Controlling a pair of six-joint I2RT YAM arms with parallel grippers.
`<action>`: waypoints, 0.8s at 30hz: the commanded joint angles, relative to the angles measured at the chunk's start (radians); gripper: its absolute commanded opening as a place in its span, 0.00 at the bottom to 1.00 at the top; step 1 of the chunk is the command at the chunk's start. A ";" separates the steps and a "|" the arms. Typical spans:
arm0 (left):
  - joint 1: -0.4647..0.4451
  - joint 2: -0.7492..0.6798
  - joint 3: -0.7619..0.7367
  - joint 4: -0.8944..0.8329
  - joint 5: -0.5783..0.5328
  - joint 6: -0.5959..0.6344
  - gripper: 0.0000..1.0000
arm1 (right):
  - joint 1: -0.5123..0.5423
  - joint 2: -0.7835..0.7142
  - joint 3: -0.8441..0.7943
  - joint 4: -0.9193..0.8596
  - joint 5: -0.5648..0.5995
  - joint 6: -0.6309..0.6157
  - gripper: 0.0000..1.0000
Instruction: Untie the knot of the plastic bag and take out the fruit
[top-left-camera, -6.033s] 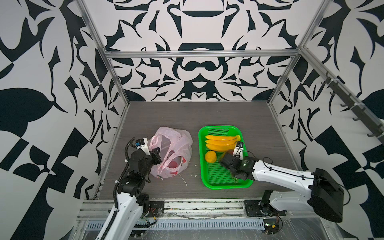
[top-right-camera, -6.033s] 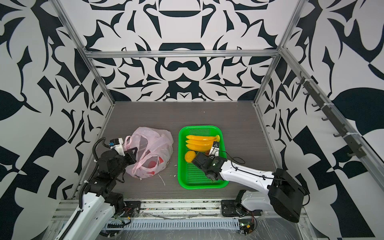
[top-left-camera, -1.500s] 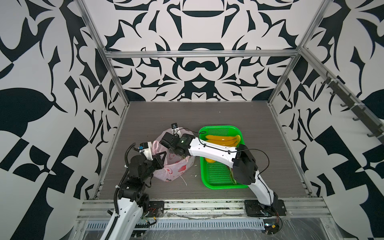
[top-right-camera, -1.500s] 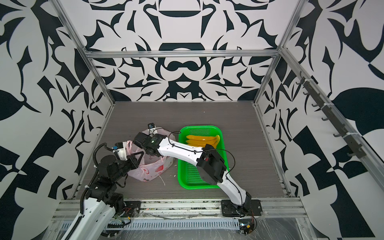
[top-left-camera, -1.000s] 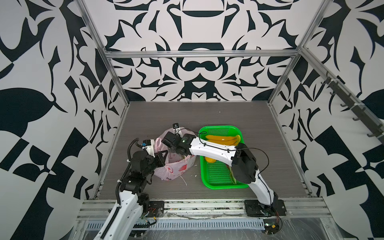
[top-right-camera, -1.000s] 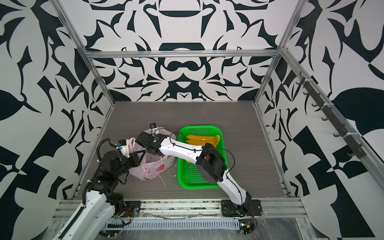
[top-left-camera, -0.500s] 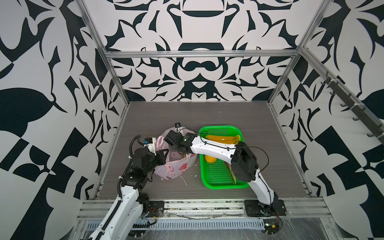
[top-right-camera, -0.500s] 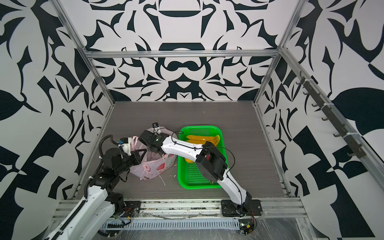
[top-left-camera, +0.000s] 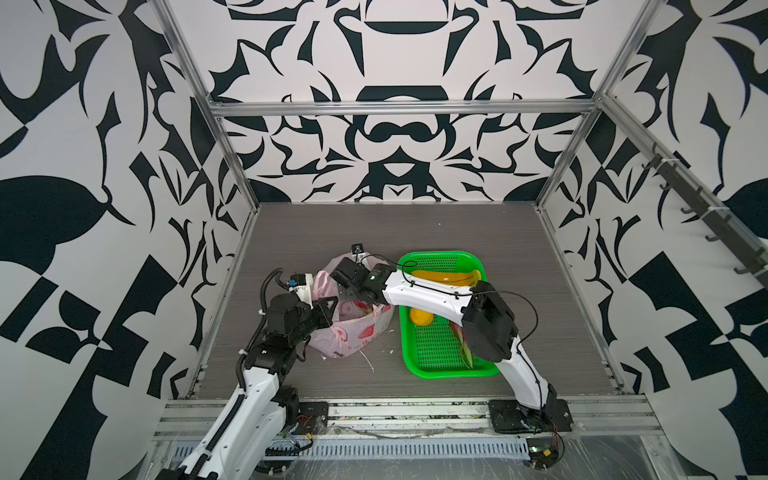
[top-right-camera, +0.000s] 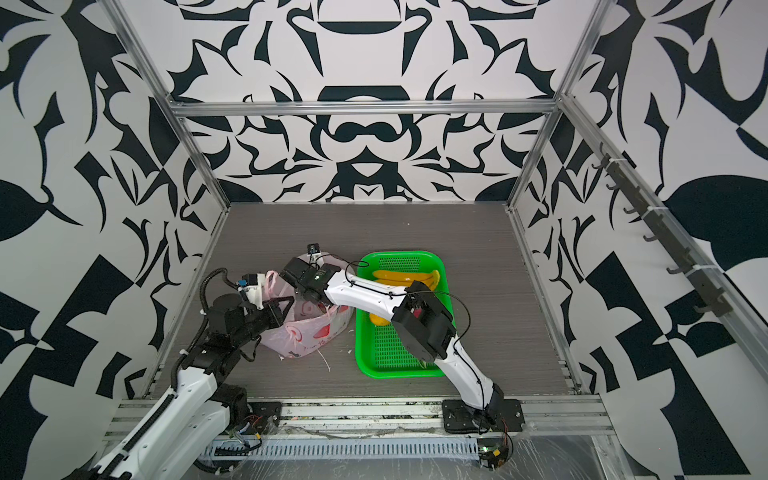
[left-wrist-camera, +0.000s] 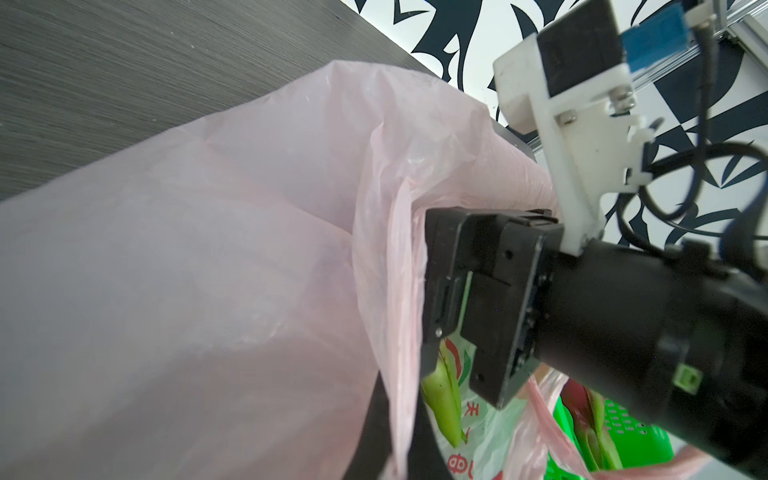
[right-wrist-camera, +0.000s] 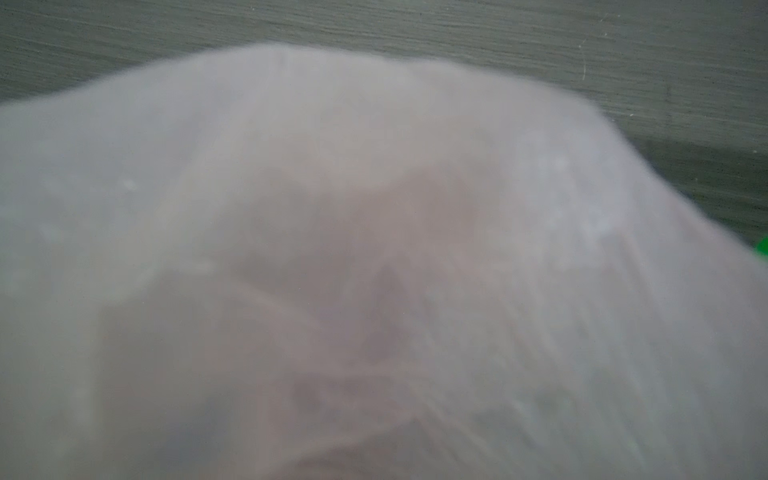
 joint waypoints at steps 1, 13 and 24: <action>0.001 0.008 0.008 0.024 -0.006 0.011 0.00 | -0.010 0.001 -0.002 0.018 -0.001 0.020 0.97; 0.000 0.030 -0.010 0.051 -0.008 0.005 0.00 | -0.012 0.030 0.002 0.021 -0.025 0.039 0.97; 0.001 0.030 -0.029 0.064 -0.009 -0.001 0.00 | -0.014 0.057 0.009 0.009 -0.024 0.052 0.97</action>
